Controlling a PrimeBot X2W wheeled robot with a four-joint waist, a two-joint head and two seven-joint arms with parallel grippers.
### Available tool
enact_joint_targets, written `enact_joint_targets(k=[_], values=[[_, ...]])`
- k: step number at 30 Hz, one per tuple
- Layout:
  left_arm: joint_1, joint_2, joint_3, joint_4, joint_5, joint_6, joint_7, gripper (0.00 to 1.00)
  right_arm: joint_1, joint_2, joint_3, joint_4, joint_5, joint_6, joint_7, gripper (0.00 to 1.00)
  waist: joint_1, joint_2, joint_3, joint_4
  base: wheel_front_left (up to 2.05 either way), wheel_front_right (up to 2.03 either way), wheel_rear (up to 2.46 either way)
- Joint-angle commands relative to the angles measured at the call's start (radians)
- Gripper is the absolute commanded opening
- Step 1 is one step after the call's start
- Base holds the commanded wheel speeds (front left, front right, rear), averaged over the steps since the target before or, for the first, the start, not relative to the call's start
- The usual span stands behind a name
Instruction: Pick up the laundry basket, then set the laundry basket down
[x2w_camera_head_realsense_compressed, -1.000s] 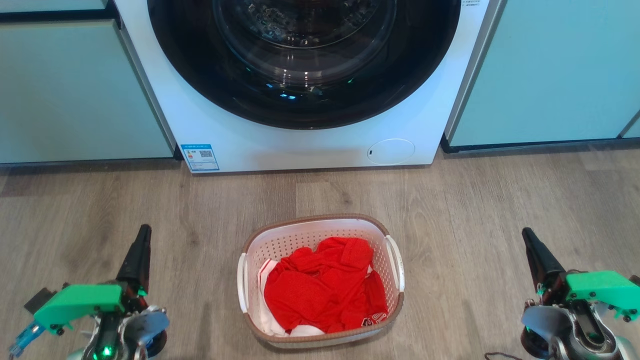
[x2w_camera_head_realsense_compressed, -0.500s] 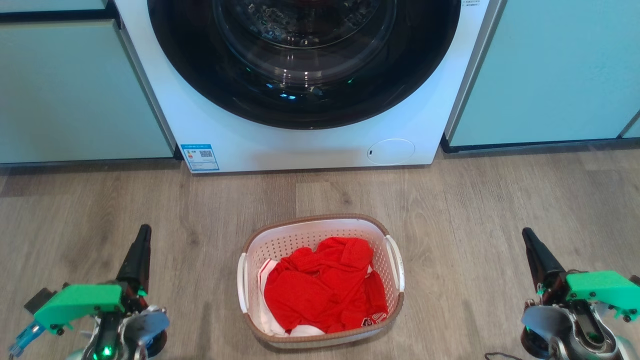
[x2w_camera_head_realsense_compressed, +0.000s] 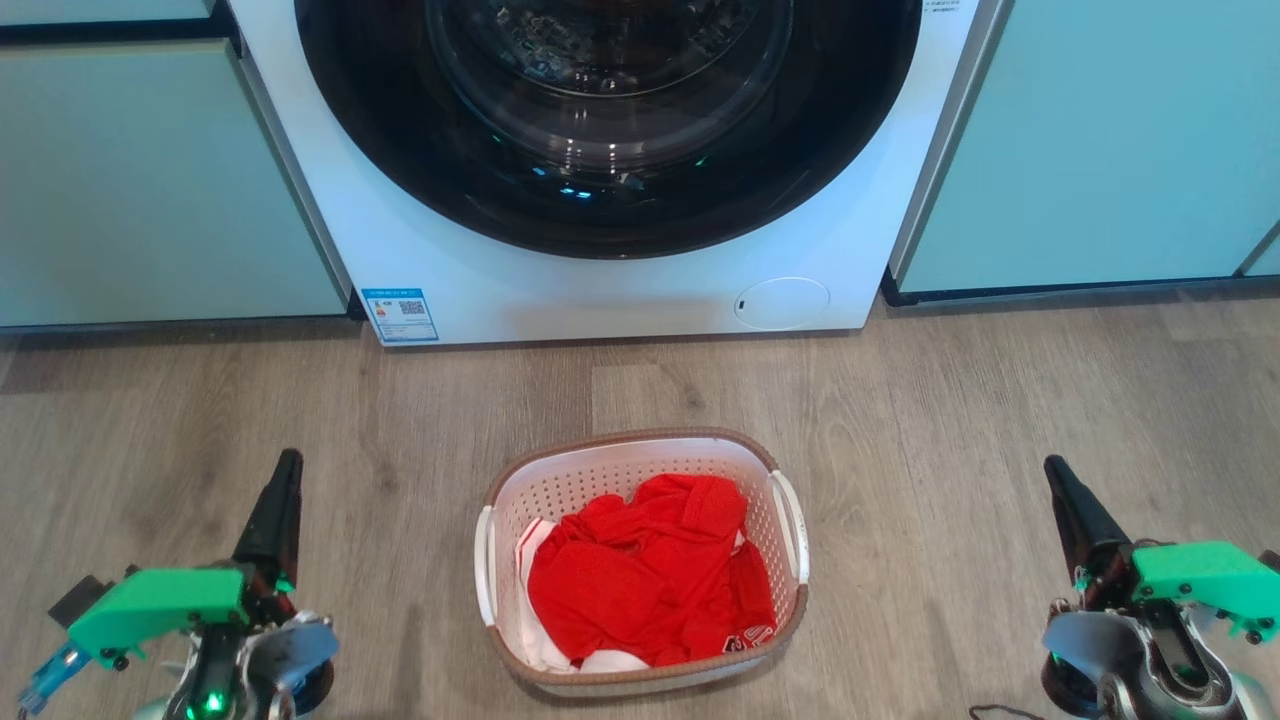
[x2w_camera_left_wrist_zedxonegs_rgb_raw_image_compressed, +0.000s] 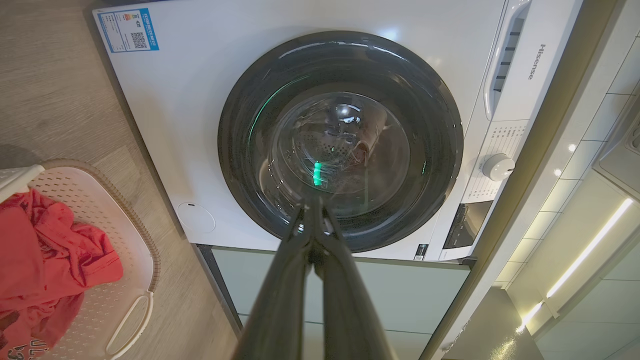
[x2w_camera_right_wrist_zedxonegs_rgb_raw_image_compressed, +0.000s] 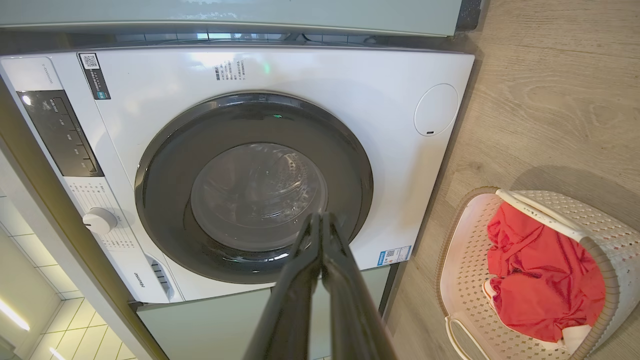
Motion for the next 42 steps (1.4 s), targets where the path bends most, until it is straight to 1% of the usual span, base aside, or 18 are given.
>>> enact_joint_targets(k=[1, 13, 14, 19, 35, 42], values=[[-0.06, 0.005, 0.037, -0.029, 0.009, -0.007, 0.008, 0.0, -0.049, -0.007, 0.017, -0.031, -0.01, 0.002, 0.008, 0.0, 0.0, 0.0, 0.0, 0.0, 0.0, 0.0, 0.0], [-0.06, 0.005, 0.037, -0.029, 0.009, -0.007, 0.008, 0.0, -0.049, -0.007, 0.016, -0.031, -0.01, 0.002, 0.008, 0.0, 0.0, 0.0, 0.0, 0.0, 0.0, 0.0, 0.0], [0.0, 0.0, 0.0, 0.0, 0.0, 0.0, 0.0, 1.0, 0.0, 0.0, 0.0, 0.0, 0.0, 0.0, 0.0, 1.0, 0.0, 0.0, 0.0, 0.0, 0.0, 0.0, 0.0], [0.036, -0.005, -0.005, 0.055, 0.0, 0.001, -0.004, 1.0, 0.029, 0.007, 0.004, 0.054, -0.001, 0.0, -0.003, 1.0, 0.0, 0.0, 0.001, 0.0, 0.0, 0.0, 0.0], [0.024, -0.003, -0.001, 0.032, 0.033, 0.0, -0.051, 1.0, 0.03, 0.005, 0.002, 0.019, -0.044, 0.0, -0.05, 1.0, 0.0, 0.0, -0.001, -0.005, 0.0, 0.0, 0.0], [0.019, -0.003, 0.009, 0.027, 0.058, 0.0, -0.068, 1.0, 0.021, 0.005, -0.018, 0.002, -0.11, 0.0, -0.068, 1.0, 0.0, 0.0, -0.003, -0.007, 0.0, 0.0, 0.0]])
